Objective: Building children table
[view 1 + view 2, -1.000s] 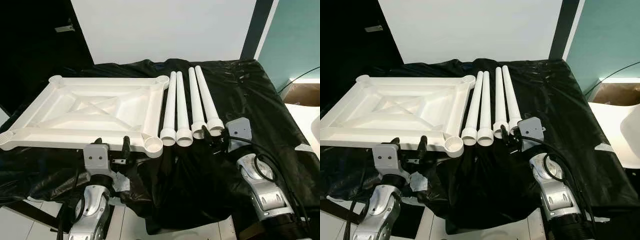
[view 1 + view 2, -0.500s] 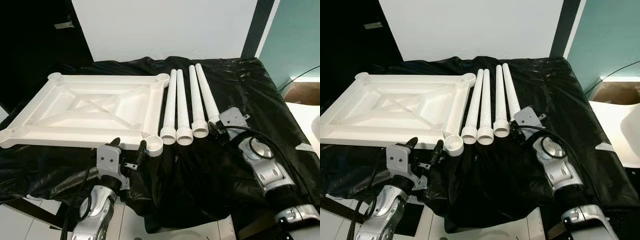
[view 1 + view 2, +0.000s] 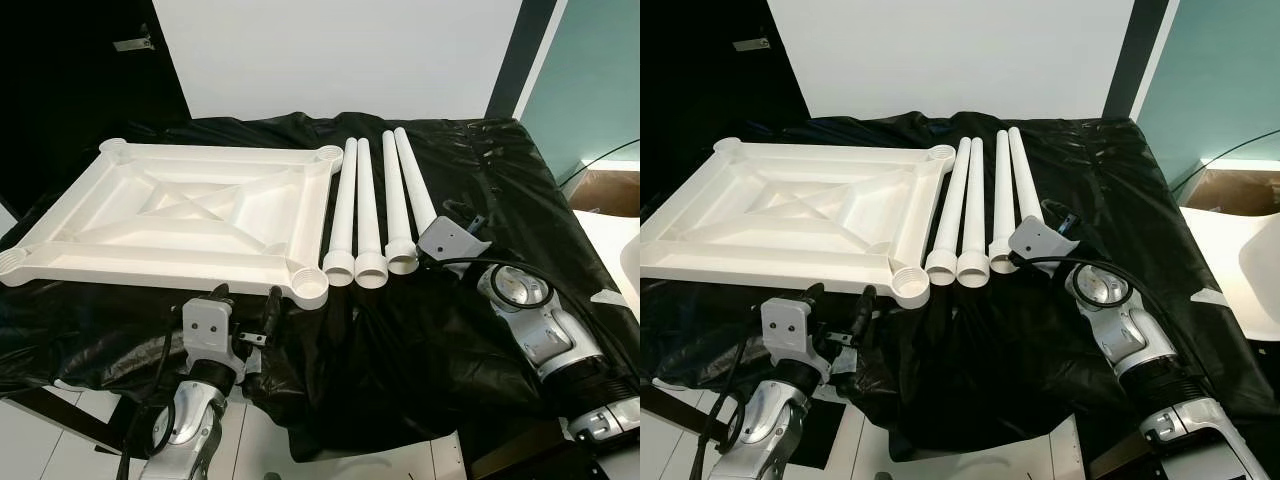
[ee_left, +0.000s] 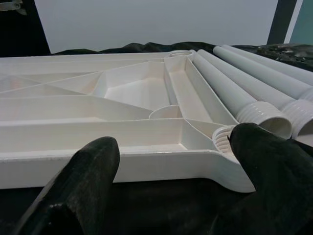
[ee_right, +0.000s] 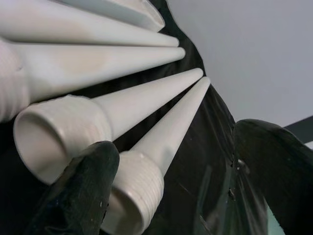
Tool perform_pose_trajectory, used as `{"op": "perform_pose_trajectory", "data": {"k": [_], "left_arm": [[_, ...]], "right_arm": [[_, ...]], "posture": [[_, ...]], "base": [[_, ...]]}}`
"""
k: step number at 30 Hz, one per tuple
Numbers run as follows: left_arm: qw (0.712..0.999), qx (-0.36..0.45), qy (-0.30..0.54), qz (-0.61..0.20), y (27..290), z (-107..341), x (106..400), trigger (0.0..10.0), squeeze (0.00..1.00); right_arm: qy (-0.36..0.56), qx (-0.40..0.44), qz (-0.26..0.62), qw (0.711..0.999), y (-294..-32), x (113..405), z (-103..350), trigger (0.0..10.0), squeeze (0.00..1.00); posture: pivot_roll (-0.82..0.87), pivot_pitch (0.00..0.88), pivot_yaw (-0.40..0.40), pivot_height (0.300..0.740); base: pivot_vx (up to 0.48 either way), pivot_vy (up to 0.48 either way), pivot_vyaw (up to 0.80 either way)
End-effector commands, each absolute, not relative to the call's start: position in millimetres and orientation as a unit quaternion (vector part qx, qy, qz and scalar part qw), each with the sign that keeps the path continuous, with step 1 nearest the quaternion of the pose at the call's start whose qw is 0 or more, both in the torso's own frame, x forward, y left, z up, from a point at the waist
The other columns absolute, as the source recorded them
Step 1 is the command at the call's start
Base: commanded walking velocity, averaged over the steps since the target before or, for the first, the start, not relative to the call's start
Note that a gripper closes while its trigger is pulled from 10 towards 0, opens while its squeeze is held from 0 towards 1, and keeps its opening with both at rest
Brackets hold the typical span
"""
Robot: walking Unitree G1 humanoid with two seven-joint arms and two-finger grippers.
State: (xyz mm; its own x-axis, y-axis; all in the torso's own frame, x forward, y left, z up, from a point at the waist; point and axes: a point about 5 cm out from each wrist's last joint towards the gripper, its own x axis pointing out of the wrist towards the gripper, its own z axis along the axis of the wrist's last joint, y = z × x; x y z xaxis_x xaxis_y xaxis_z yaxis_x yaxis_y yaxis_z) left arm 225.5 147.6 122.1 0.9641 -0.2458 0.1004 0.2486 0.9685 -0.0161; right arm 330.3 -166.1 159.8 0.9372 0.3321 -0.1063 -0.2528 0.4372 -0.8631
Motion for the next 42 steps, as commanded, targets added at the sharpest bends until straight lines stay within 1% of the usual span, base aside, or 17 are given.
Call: {"op": "perform_pose_trajectory", "data": {"k": [1, 2, 10, 13, 16, 18, 22, 25, 28, 31, 33, 37, 38, 39, 42], "left_arm": [[0.991, -0.011, -0.054, -0.123, 149.1, 124.1, 223.4, 10.0, 0.0], [0.991, -0.01, -0.053, -0.124, 149.3, 124.2, 223.3, 10.0, 0.0], [0.991, -0.006, -0.053, -0.123, 152.3, 125.4, 225.0, 10.0, 0.0], [0.991, -0.006, -0.053, -0.12, 152.9, 125.5, 225.5, 10.0, 0.0], [0.991, -0.008, -0.053, -0.119, 150.8, 124.9, 225.5, 10.0, 0.0], [0.991, -0.007, -0.053, -0.12, 149.3, 124.8, 225.0, 10.0, 0.0], [0.991, -0.006, -0.054, -0.12, 149.3, 124.8, 224.7, 10.0, 0.0], [0.992, -0.002, -0.055, -0.11, 153.2, 126.0, 223.3, 10.0, 0.0], [0.993, -0.002, -0.056, -0.109, 153.8, 126.2, 223.1, 10.0, 0.0], [0.993, 0.001, -0.055, -0.103, 155.9, 125.8, 220.6, 10.0, 0.0], [0.993, 0.001, -0.055, -0.103, 155.9, 125.8, 220.6, 10.0, 0.0], [0.994, 0.002, -0.053, -0.097, 157.3, 124.8, 217.2, 10.0, 0.0], [0.994, 0.003, -0.052, -0.096, 157.2, 124.6, 216.5, 10.0, 0.0], [0.994, 0.003, -0.052, -0.096, 157.3, 124.5, 216.0, 10.0, 0.0], [0.994, 0.003, -0.052, -0.096, 157.6, 124.5, 215.6, 10.0, 0.0]], "right_arm": [[-0.027, -0.517, 0.182, 0.836, -167.4, 327.0, 158.1, 10.0, 0.0], [-0.015, -0.541, 0.19, 0.819, -169.7, 324.7, 157.8, 10.0, 0.0], [0.037, -0.563, 0.206, 0.799, -176.4, 320.2, 149.8, 10.0, 0.0], [0.05, -0.57, 0.2, 0.795, -181.2, 322.9, 146.5, 10.0, 0.0], [0.058, -0.59, 0.196, 0.781, -184.6, 330.5, 134.7, 10.0, 0.0], [0.052, -0.599, 0.196, 0.775, -182.8, 335.9, 130.9, 10.0, 0.0], [0.047, -0.601, 0.196, 0.773, -180.2, 338.2, 131.2, 10.0, 0.0], [0.03, -0.607, 0.202, 0.768, -168.5, 348.2, 130.8, 10.0, 0.0], [0.027, -0.608, 0.203, 0.767, -167.1, 349.4, 130.8, 10.0, 0.0], [0.008, -0.615, 0.204, 0.762, -159.2, 355.4, 131.3, 10.0, 0.0], [0.008, -0.615, 0.204, 0.762, -159.2, 355.4, 131.3, 10.0, 0.0], [0.006, -0.63, 0.201, 0.75, -156.8, 362.7, 123.7, 10.0, 0.0], [0.011, -0.64, 0.196, 0.743, -158.5, 364.2, 119.1, 5.8, 0.0], [0.014, -0.645, 0.19, 0.74, -159.8, 365.7, 116.4, 4.8, 0.0], [0.015, -0.647, 0.187, 0.739, -160.3, 366.7, 115.0, 4.8, 0.0]], "posture": [[0.11, 0.0, 0.015, 0.74], [0.11, 0.0, 0.019, 0.74], [0.11, 0.0, 0.023, 0.74], [0.12, 0.0, 0.017, 0.74], [0.12, 0.0, 0.016, 0.74], [0.13, 0.0, 0.014, 0.74], [0.13, 0.0, 0.013, 0.74], [0.16, 0.0, 0.007, 0.74], [0.16, 0.0, 0.007, 0.74], [0.19, 0.0, -0.001, 0.74], [0.19, 0.0, -0.001, 0.74], [0.2, 0.0, -0.003, 0.74], [0.2, 0.0, -0.001, 0.74], [0.21, 0.0, 0.001, 0.74], [0.21, 0.0, 0.002, 0.74]], "base": [[0.0, 0.0, 0.0], [0.0, 0.0, 0.0], [0.0, 0.0, 0.0], [0.0, 0.0, 0.0], [0.0, 0.0, 0.0], [0.0, 0.0, 0.0], [0.0, 0.0, 0.0], [0.0, 0.0, 0.0], [0.0, 0.0, 0.0], [0.0, 0.0, 0.0], [0.0, 0.0, 0.0], [0.0, 0.0, 0.0], [0.0, 0.0, 0.0], [0.0, 0.0, 0.0], [0.0, 0.0, 0.0]]}}
